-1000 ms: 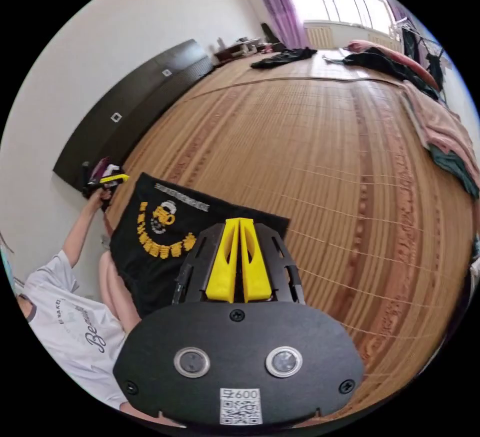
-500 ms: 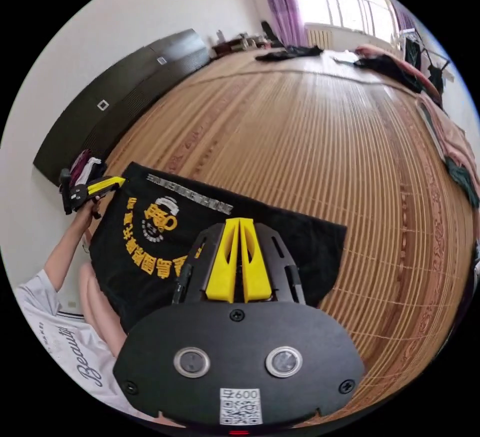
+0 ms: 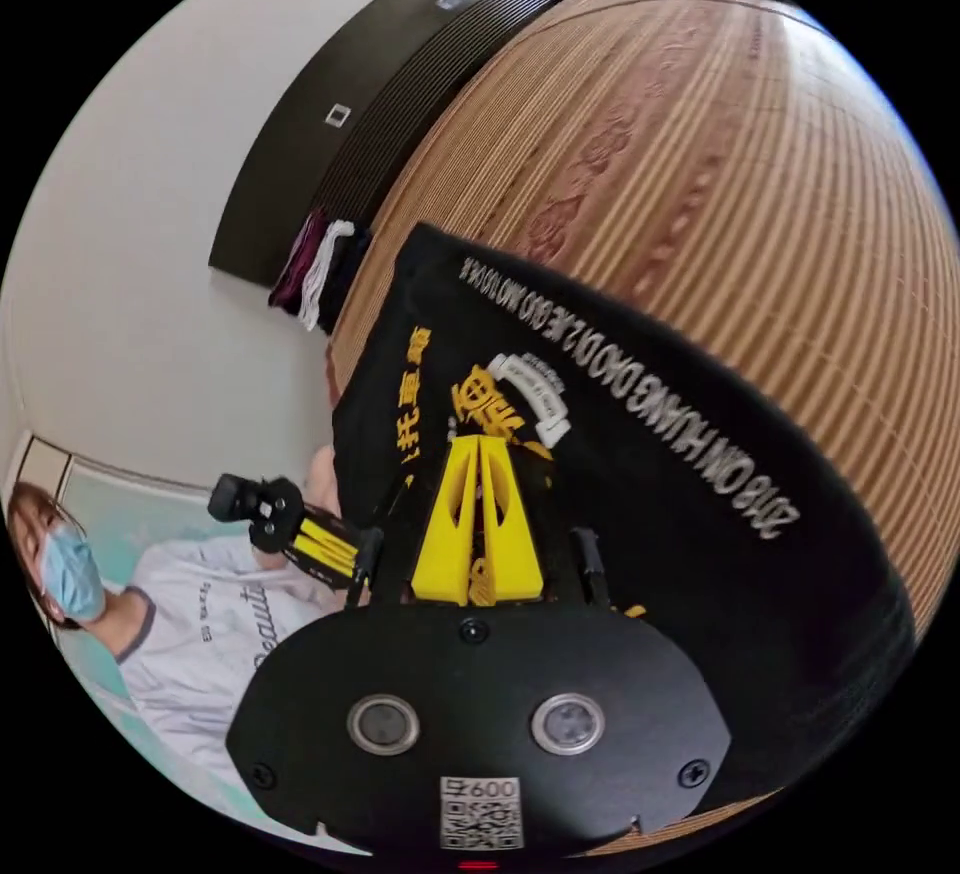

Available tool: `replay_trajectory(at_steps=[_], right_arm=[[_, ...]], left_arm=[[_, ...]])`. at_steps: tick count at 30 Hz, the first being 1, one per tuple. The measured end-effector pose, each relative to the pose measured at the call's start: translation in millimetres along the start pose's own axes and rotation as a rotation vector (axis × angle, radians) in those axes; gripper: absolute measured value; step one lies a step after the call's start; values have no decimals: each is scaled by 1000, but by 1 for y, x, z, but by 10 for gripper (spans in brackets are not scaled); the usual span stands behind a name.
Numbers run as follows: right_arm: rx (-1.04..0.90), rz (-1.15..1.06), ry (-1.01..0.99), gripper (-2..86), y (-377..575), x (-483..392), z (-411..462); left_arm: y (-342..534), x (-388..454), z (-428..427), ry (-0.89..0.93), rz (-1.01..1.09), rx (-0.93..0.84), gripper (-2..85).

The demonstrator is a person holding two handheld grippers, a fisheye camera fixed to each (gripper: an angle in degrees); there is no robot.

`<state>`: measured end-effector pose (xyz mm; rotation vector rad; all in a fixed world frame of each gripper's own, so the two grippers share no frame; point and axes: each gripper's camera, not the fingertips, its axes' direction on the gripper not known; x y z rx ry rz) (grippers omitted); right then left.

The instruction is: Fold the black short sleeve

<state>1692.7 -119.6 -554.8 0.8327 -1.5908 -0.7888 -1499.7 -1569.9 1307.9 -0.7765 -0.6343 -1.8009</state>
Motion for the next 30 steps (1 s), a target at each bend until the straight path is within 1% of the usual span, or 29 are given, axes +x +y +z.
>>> replay_trajectory(at_steps=[2,3,4,5,6,7,8,9,10,11,12,14,16,17,18,20,23,24,26,27,28,29,30], right_arm=[[231,108,92,-8,22,28,-56],[290,132,147,-8,31,29,-69],[374,146,271,-8,47,24,-87],[405,97,382,-9,60,9,-95],[407,60,415,-9,65,0,-95],[376,-44,418,-9,75,-19,-90],[308,-163,325,-8,83,-35,-78],[255,-214,254,-8,85,-42,-70],[129,-293,84,-8,88,-53,-50],[11,-327,-67,-8,92,-60,-27],[-49,-325,-131,-9,93,-61,-15],[-276,-286,-329,-9,97,-56,31],[-387,-203,-344,-9,98,-39,52],[-399,-182,-301,-9,98,-28,53],[-399,-173,-325,-9,97,-21,49],[-263,-53,-321,-8,86,18,14],[-125,24,-266,-8,80,62,-38],[-94,35,-242,-8,80,67,-48],[79,97,-104,-8,89,71,-87],[130,112,-63,-8,94,68,-96],[224,127,-8,-8,105,61,-109],[284,111,5,-8,115,51,-115],[296,82,-8,-9,119,45,-114]], left_arm=[[14,-4,-9,25,-20,67,4],[16,-4,-11,26,-25,71,4],[15,1,-14,7,-15,67,4],[14,7,-17,-23,2,58,4],[13,10,-19,-37,8,57,4],[14,15,-22,-57,16,59,4],[16,18,-25,-65,18,68,4],[17,19,-27,-66,16,72,4],[17,20,-30,-66,13,75,4],[17,21,-33,-65,12,74,4],[16,21,-35,-63,11,74,4],[16,20,-41,-43,1,76,4],[15,20,-45,-32,-5,76,4],[14,22,-48,-36,-2,76,3],[14,24,-50,-40,1,76,3],[12,30,-55,-58,8,80,3],[9,35,-62,-67,11,82,2],[8,36,-64,-65,10,82,2],[4,36,-70,-52,4,81,2],[3,36,-72,-47,2,82,2],[2,35,-75,-37,-2,85,2],[0,35,-78,-28,-6,87,2],[-2,36,-80,-26,-6,88,2]])
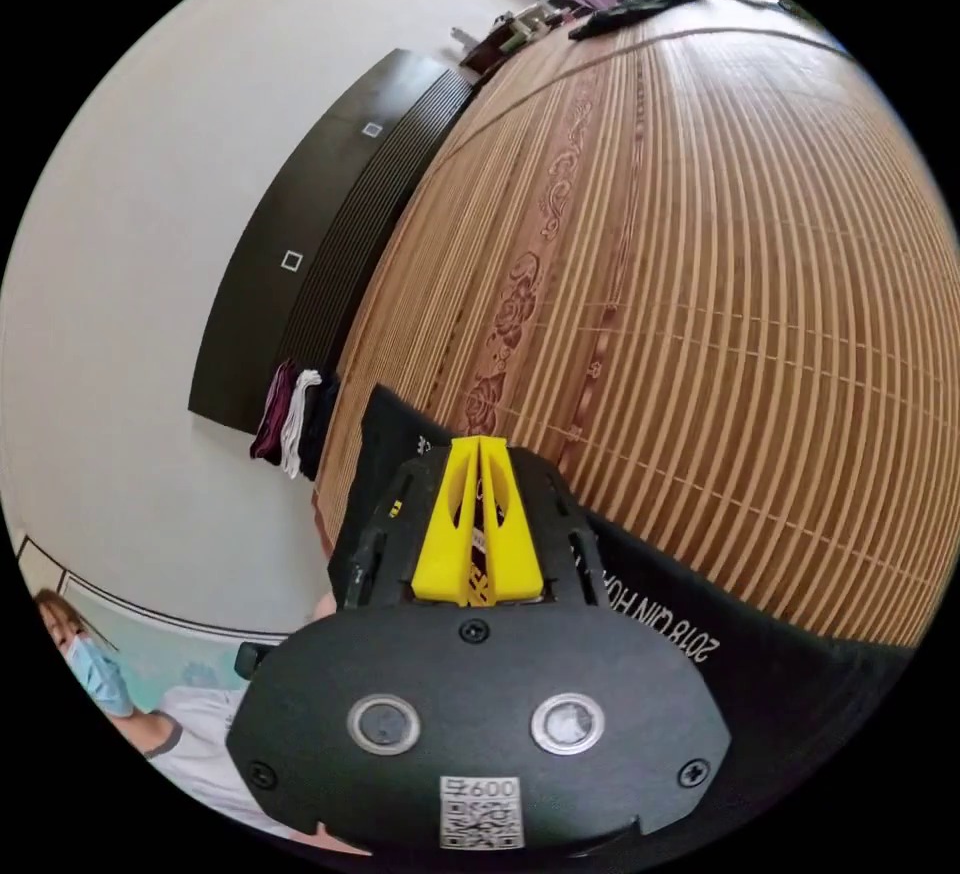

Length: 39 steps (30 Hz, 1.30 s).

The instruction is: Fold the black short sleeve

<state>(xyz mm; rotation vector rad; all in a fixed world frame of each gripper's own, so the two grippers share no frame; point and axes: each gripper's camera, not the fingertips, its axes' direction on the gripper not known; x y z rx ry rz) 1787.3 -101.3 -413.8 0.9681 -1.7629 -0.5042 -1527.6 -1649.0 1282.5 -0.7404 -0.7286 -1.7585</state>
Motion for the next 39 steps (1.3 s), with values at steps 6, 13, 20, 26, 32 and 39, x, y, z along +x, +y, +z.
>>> replay_trajectory(at_steps=[6,13,20,26,32,39], right_arm=[[-586,-232,-361,-8,40,-58,111],[-460,23,-408,-8,16,21,104],[234,213,26,-9,19,53,-18],[-404,-203,-390,-9,20,-68,123],[-605,-233,-338,-8,14,-86,198],[132,215,-196,-8,-15,-6,97]], left_arm=[[-12,-9,-58,-61,-22,-15,2],[10,-100,-90,135,-279,-2,0],[-7,-96,-100,115,-277,-11,0],[-15,-98,-108,127,-287,-5,1],[-19,-98,-114,126,-290,-2,1],[-23,-98,-119,106,-275,-6,0]])
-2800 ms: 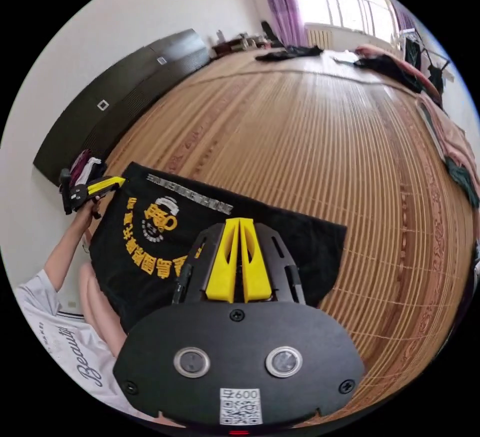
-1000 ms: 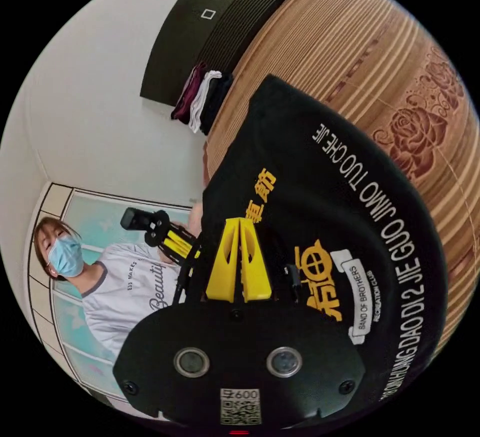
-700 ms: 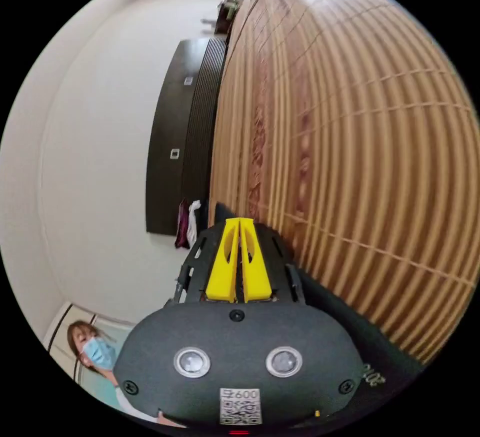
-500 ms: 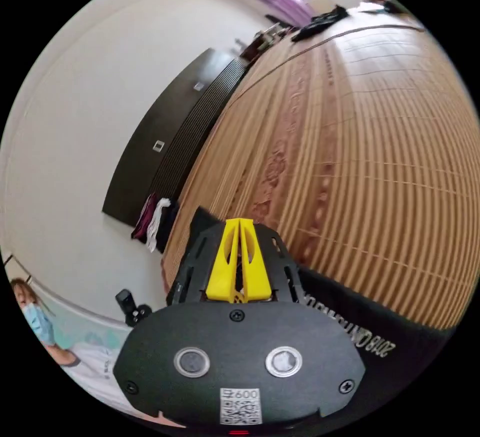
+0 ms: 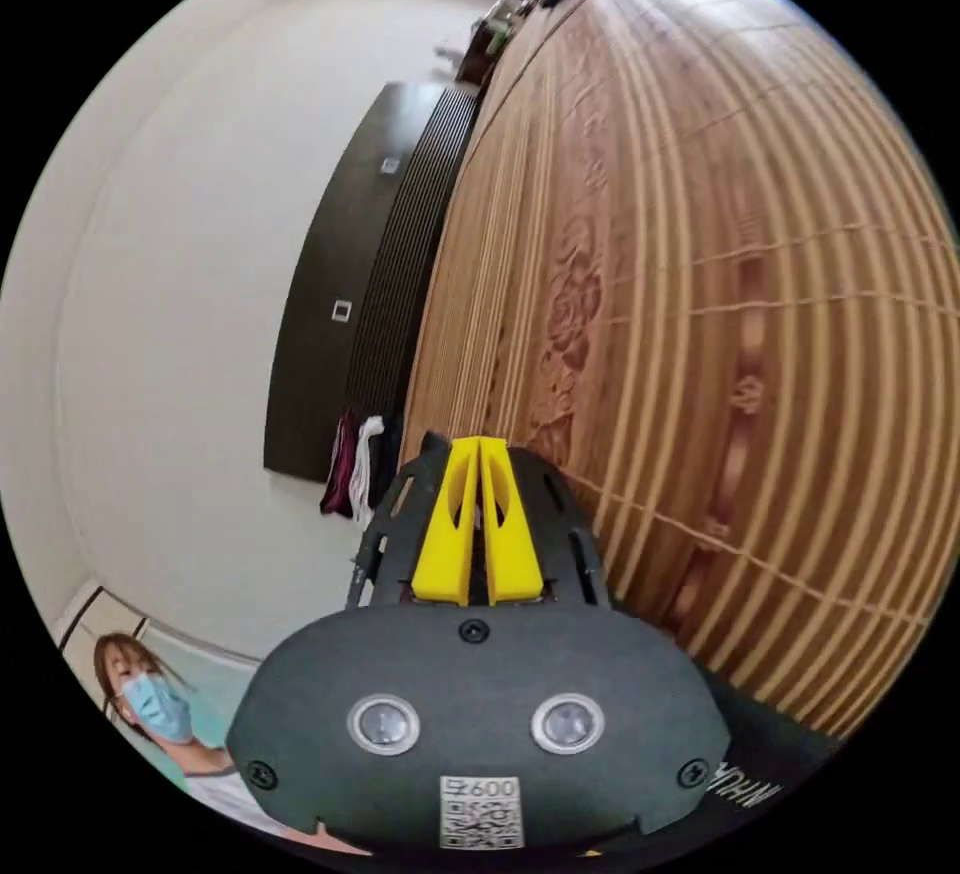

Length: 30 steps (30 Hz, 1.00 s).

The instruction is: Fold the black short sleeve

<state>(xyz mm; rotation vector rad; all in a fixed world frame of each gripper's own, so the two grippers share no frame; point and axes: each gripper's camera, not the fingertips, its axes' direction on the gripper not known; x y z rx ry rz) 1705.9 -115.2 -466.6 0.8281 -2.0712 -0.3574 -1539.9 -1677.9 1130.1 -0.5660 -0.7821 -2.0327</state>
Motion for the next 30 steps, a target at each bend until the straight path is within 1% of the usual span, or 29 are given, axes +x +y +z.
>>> replay_trajectory(at_steps=[1,2,3,4,5,7,10,12,13,16,18,19,20,21,22,23,24,25,26,27,29,30], right_arm=[[3,-67,42,-8,4,-18,3],[-91,-176,58,-9,9,-44,23],[-168,-220,54,-9,12,-56,38],[-350,-272,7,-9,23,-76,76],[-537,-302,-101,-9,40,-93,115],[-746,-344,-247,-9,73,-121,164],[-832,-481,-79,-9,110,-162,209],[-838,-467,-107,-9,96,-170,220],[-784,-405,-106,-8,73,-167,221],[-639,-376,-124,-8,17,-163,209],[-454,-327,-7,-8,-11,-162,192],[-298,-312,52,-8,-20,-170,175],[-192,-285,120,-8,-22,-181,164],[-169,-293,124,-8,-21,-189,163],[-190,-368,52,-8,-16,-211,167],[-296,-429,-53,-8,-8,-231,183],[-375,-435,-100,-8,-4,-239,194],[-555,-423,-176,-8,5,-253,217],[-639,-418,-220,-8,19,-266,224],[-629,-424,-230,-8,26,-273,220],[-511,-408,-262,-8,53,-291,181],[-501,-404,-283,-8,59,-293,170]], left_arm=[[0,-2,-1,6,-3,1,0],[0,-4,-1,12,-6,1,1],[0,-6,-2,15,-7,1,1],[0,-8,-2,19,-9,1,1],[1,-10,-3,23,-10,1,1],[1,-14,-4,29,-12,1,1],[4,-20,-5,36,-13,0,1],[6,-23,-6,32,-12,1,1],[8,-25,-6,28,-11,2,1],[12,-30,-7,14,-6,3,1],[15,-34,-8,10,-4,3,1],[18,-37,-9,6,-3,4,1],[20,-40,-9,1,0,4,1],[22,-41,-10,-3,2,3,1],[24,-44,-10,-9,5,3,1],[27,-47,-11,-14,8,3,1],[29,-49,-11,-17,8,3,0],[32,-53,-12,-20,8,4,1],[35,-57,-13,-24,10,4,1],[37,-59,-14,-26,11,4,1],[45,-67,-16,-39,16,6,1],[47,-69,-17,-45,18,8,2]])
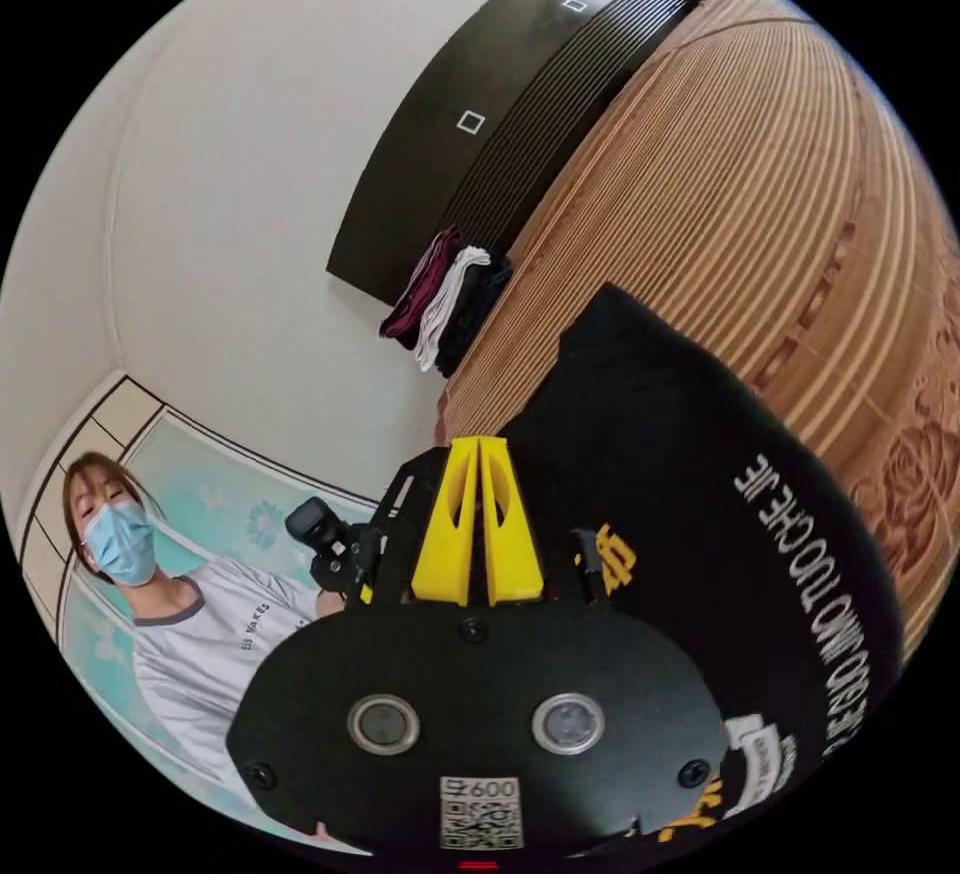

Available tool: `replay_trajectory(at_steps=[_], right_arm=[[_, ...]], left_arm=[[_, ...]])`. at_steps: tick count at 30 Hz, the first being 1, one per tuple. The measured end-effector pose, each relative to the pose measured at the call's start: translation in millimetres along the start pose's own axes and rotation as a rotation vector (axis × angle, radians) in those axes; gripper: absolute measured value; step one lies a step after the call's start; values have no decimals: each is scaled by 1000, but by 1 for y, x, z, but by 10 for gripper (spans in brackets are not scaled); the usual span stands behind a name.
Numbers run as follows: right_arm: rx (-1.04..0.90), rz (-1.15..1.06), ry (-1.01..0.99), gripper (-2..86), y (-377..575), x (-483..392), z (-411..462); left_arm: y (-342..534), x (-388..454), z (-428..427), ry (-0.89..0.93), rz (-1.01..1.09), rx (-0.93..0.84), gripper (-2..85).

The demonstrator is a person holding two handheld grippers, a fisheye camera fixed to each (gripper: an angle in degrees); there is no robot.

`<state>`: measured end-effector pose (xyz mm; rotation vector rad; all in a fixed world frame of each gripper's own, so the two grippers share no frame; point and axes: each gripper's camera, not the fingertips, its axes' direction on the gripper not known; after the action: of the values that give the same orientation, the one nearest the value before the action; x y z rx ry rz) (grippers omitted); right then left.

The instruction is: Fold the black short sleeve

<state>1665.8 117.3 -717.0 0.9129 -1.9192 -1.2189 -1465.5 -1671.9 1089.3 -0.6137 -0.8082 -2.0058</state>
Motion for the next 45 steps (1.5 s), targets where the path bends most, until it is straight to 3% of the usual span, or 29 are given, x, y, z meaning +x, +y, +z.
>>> replay_trajectory(at_steps=[3,7,9,10,11,13,14,16,19,21,24,27,29,30,33,35,37,39,43,45], right_arm=[[-37,38,-77,-8,38,-21,-31],[-107,112,176,-8,93,-44,-107],[-85,146,229,-8,111,-49,-145],[-52,176,227,-8,120,-51,-170],[-8,191,211,-8,125,-52,-192],[40,210,182,-8,125,-52,-217],[46,222,171,-8,119,-49,-228],[13,246,166,-9,104,-42,-238],[-42,269,145,-9,70,-27,-257],[-16,297,104,-9,46,-15,-283],[100,345,163,-8,8,-2,-348],[418,435,333,-8,-6,-5,-435],[746,492,589,-8,9,-45,-477],[784,456,605,-8,9,-55,-481],[595,299,359,-8,-19,-54,-481],[250,301,145,-8,-46,-33,-447],[102,338,236,-8,-55,-29,-426],[172,335,245,-8,-59,-30,-437],[727,568,416,-8,-19,-34,-520],[858,566,501,-8,-10,-52,-532]], left_arm=[[11,-4,-4,-54,15,5,3],[20,23,-12,-245,111,-41,4],[25,45,-23,-225,165,59,4],[31,59,-32,-187,187,198,4],[37,68,-34,-93,196,331,4],[37,72,-18,118,203,413,3],[33,73,7,255,213,385,3],[28,73,54,340,208,256,2],[52,72,116,193,222,111,2],[77,63,111,149,265,225,3],[87,50,102,105,286,200,2],[97,29,93,101,312,197,2],[105,3,87,150,281,203,3],[107,-3,85,160,273,201,3],[115,-27,75,177,269,199,3],[125,-41,67,160,287,212,3],[131,-50,61,144,299,216,3],[137,-61,55,134,306,220,3],[148,-87,40,129,309,224,2],[152,-98,34,128,309,225,2]])
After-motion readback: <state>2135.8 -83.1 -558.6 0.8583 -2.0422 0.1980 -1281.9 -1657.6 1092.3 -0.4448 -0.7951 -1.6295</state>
